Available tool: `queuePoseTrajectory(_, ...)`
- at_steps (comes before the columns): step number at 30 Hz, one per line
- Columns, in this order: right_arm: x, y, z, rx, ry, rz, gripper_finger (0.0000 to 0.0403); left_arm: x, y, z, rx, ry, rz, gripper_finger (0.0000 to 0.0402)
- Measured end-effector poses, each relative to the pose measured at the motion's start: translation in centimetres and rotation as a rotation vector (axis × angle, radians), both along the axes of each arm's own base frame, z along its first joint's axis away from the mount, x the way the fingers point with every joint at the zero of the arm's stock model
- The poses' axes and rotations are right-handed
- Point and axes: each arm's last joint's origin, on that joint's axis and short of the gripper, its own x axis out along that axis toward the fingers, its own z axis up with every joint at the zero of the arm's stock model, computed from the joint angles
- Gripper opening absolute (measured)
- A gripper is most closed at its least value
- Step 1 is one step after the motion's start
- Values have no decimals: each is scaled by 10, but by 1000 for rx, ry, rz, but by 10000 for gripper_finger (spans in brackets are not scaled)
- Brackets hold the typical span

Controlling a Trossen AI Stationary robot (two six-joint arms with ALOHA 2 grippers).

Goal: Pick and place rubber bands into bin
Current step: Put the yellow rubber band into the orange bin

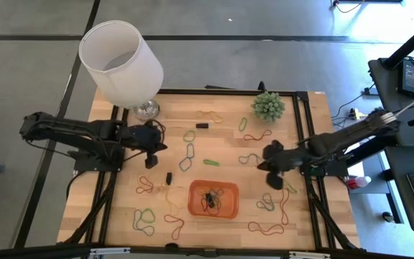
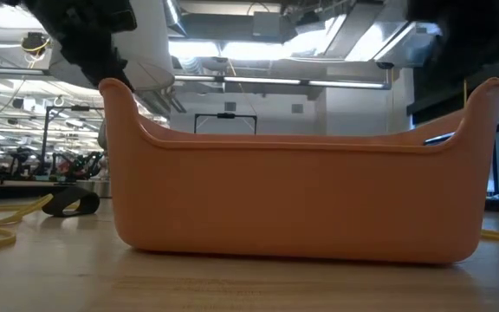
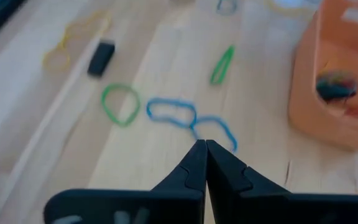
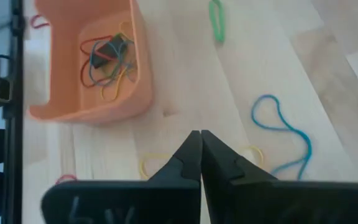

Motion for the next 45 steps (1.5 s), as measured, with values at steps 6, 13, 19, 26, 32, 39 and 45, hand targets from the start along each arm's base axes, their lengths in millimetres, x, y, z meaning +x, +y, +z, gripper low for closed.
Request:
queuePoseTrajectory(6, -42, -17, -20, 38, -101, -1, 4, 8, -4, -9, -86, 314, 154, 3)
queuePoseTrajectory(13, -61, -25, -32, 82, -212, 0, 4, 15, -2, -39, -218, 602, 329, 38)
queuePoseTrajectory(19, -66, -26, -37, 88, -227, 0, 4, 28, 1, -62, -240, 718, 420, 102)
queuePoseTrajectory(26, -65, -26, -36, 95, -241, 0, 4, 39, 3, -88, -228, 851, 446, 157)
queuePoseTrajectory(32, -65, -26, -35, 107, -247, -9, 4, 47, 3, -105, -253, 904, 436, 157)
queuePoseTrajectory(39, -65, -26, -35, 117, -248, -18, 4, 57, 1, -118, -304, 912, 359, 127)
queuePoseTrajectory(45, -63, -25, -32, 132, -285, -18, 4, 57, 1, -122, -315, 939, 348, 45)
